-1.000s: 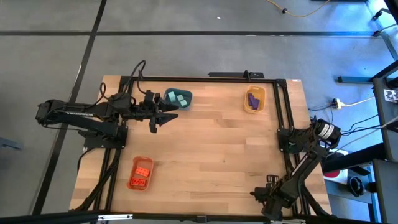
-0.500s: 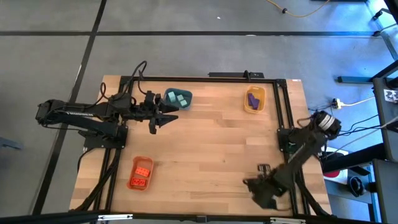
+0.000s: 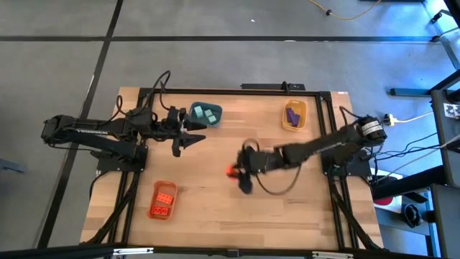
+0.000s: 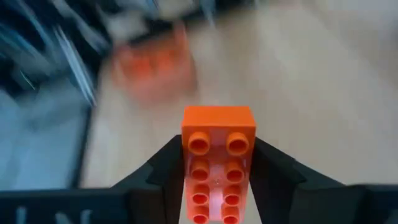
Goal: Sort & place blocks by color
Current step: Put the orange game piece into the orange bin
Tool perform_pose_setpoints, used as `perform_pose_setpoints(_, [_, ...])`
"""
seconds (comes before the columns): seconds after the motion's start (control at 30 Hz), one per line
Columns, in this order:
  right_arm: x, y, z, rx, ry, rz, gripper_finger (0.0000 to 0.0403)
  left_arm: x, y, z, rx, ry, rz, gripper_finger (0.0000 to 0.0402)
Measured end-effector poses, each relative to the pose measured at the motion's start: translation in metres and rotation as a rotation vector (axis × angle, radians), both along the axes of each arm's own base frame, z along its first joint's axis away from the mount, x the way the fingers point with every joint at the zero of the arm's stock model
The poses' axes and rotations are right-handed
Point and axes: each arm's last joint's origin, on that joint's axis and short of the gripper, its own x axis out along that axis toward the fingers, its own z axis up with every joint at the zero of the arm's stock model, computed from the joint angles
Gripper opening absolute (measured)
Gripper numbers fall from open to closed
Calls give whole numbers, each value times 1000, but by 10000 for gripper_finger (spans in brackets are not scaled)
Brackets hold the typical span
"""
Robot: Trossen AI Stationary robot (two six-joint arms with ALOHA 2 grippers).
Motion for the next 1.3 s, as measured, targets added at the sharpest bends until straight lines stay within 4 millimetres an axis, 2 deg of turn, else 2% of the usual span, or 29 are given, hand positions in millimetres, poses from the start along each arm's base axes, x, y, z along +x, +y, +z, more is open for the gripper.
perform_pose_setpoints(0.13, [20,-35,26,83,-279,3,142,0,-1,-1,64,8,-14,218])
perform_pose_setpoints(0.23, [28,-52,45,99,-414,-9,142,0,-1,-1,64,8,-9,218])
perform_pose_setpoints(0.47, [39,-67,85,-54,-489,14,142,0,-1,-3,52,31,-9,218])
perform_pose_setpoints(0.63, [41,-71,96,-125,-459,32,142,0,-1,-3,52,35,-9,218])
perform_pose_setpoints(0.9, [40,-76,96,-133,-452,24,142,1,-1,-4,50,37,3,218])
perform_pose_setpoints(1.07, [29,-82,111,-154,-474,14,142,15,-5,-15,50,100,-19,218])
perform_pose_setpoints(1.3, [12,-86,121,-167,-411,14,142,47,-14,-10,154,137,-41,218])
